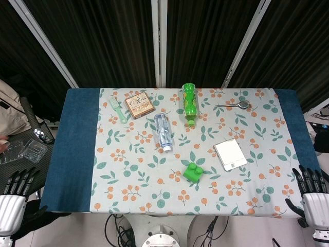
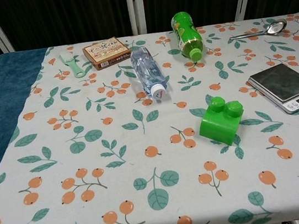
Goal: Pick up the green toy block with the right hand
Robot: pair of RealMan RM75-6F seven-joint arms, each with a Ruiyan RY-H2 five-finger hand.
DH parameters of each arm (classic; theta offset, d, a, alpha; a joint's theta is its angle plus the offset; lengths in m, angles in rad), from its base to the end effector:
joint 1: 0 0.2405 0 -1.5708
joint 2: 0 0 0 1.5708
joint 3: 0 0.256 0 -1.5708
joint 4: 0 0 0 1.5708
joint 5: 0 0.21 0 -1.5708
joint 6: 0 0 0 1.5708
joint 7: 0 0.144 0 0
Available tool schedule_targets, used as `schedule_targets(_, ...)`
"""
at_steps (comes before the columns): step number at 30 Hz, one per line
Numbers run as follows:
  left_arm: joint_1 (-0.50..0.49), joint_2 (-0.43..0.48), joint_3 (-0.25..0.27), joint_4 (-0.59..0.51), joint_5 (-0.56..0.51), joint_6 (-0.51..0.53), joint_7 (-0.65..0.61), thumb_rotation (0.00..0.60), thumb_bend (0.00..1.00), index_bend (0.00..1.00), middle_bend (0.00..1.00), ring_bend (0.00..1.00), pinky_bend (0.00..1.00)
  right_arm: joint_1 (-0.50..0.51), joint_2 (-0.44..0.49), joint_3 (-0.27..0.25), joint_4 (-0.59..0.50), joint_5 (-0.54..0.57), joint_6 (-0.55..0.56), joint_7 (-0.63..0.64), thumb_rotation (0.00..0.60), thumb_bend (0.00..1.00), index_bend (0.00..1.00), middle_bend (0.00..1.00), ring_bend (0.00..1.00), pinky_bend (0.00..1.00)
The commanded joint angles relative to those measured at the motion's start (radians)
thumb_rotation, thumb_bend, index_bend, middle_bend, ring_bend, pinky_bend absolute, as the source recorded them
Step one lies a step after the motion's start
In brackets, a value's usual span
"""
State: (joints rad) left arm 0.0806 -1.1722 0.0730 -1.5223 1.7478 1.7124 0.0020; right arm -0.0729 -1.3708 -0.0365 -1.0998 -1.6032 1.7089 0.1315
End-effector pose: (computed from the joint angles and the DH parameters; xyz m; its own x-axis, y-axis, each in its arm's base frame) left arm -0.3083 0.1016 0.1490 0.4143 -0.0334 0.9095 0.9034 -0.1066 -0.4155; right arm -0.3755 -0.1091 0.1346 0.5110 0.0608 0.8574 -0.8590 0.0003 0.5120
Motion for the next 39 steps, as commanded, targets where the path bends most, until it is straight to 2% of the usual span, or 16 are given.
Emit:
schedule_targets(1,0.002,-0.002,0.001,0.004,0.000,0.003,-0.004,0.600,0.06,0.04,0.03,0.00,0.00,-0.002,0.001,0.001,0.004,-0.006,0.003,0.012,0.600,0.07,0.00,0.00,0.00,0.00)
schedule_targets(10,-0.007,0.006,0.008,-0.008,0.010,-0.014,0.008,0.600,0.06,0.04,0.03,0.00,0.00,0.015,0.005,-0.018,-0.030,-0.047,-0.028,-0.019,0.600,0.09,0.00,0.00,0.00,0.00)
schedule_targets(11,-0.009,0.008,0.008,-0.010,0.009,-0.017,0.008,0.600,0.06,0.04,0.03,0.00,0.00,0.020,0.009,-0.022,-0.048,-0.056,-0.035,-0.032,0.600,0.14,0.00,0.00,0.00,0.00)
schedule_targets(13,-0.011,0.009,0.007,-0.012,0.006,-0.022,0.006,0.600,0.06,0.04,0.03,0.00,0.00,0.028,0.014,-0.029,-0.081,-0.071,-0.047,-0.065,0.600,0.30,0.00,0.00,0.00,0.00)
schedule_targets(14,-0.013,0.009,0.006,-0.013,0.003,-0.026,0.004,0.600,0.06,0.04,0.03,0.00,0.00,0.035,0.016,-0.035,-0.103,-0.085,-0.056,-0.093,0.600,0.46,0.00,0.00,0.00,0.00)
schedule_targets(15,-0.014,0.008,0.006,-0.013,0.001,-0.029,0.002,0.600,0.06,0.04,0.03,0.00,0.00,0.042,0.017,-0.038,-0.119,-0.095,-0.064,-0.110,0.600,0.53,0.00,0.00,0.00,0.00)
schedule_targets(17,-0.016,0.004,0.007,-0.009,-0.002,-0.037,0.000,0.600,0.06,0.04,0.03,0.00,0.00,0.061,0.017,-0.045,-0.156,-0.116,-0.091,-0.146,0.600,0.76,0.00,0.01,0.00,0.00)
schedule_targets(19,-0.017,-0.001,0.008,-0.004,-0.004,-0.041,0.000,0.600,0.06,0.04,0.03,0.00,0.00,0.080,0.018,-0.046,-0.186,-0.127,-0.121,-0.193,0.600,0.93,0.00,0.06,0.00,0.00)
schedule_targets(20,-0.016,-0.005,0.009,0.000,-0.005,-0.041,-0.001,0.600,0.06,0.04,0.03,0.00,0.00,0.093,0.018,-0.043,-0.207,-0.130,-0.143,-0.225,0.600,0.98,0.00,0.11,0.00,0.00)
schedule_targets(23,-0.012,-0.013,0.012,0.008,-0.003,-0.036,-0.003,0.600,0.06,0.04,0.03,0.00,0.00,0.130,0.015,-0.032,-0.256,-0.121,-0.211,-0.285,0.600,1.00,0.00,0.21,0.00,0.00)
schedule_targets(30,-0.004,-0.010,0.016,0.009,0.000,-0.023,-0.001,0.600,0.06,0.04,0.03,0.00,0.00,0.217,0.010,-0.007,-0.327,-0.035,-0.412,-0.327,0.600,1.00,0.00,0.21,0.00,0.00)
schedule_targets(39,-0.012,-0.009,0.014,0.005,-0.005,-0.038,0.003,0.600,0.06,0.04,0.03,0.00,0.00,0.275,-0.029,0.015,-0.336,0.016,-0.504,-0.360,0.600,1.00,0.00,0.21,0.00,0.00)
